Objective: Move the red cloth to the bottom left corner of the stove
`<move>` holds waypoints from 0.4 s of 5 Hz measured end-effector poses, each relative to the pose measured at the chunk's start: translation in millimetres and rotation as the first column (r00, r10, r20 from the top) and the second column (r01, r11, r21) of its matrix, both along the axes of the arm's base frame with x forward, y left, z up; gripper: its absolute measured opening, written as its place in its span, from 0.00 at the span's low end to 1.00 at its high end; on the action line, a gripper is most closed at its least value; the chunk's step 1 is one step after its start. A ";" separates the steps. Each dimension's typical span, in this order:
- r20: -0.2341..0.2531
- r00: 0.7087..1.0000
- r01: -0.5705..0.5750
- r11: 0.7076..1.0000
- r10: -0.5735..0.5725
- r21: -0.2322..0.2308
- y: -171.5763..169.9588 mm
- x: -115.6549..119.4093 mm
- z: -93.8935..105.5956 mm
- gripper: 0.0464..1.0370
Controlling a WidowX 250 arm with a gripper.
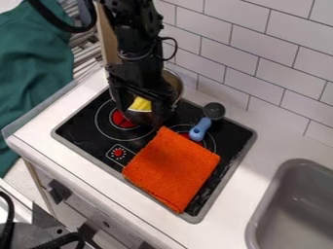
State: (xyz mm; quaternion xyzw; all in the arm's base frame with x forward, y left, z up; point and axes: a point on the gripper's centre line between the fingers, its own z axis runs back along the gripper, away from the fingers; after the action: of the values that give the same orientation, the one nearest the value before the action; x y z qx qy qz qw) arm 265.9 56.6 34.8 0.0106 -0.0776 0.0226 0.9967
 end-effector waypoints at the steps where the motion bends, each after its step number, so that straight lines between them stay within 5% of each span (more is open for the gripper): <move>1: -0.035 0.999 -0.003 1.000 0.003 -0.011 -1.7 -5.7 -9.1 0.97; 2: -0.054 0.998 -0.013 0.999 0.011 -0.037 -7.3 -15.8 -17.1 0.97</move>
State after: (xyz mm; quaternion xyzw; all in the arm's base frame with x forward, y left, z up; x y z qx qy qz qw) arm 250.0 49.3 17.7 -0.0070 -0.0500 0.0297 0.9983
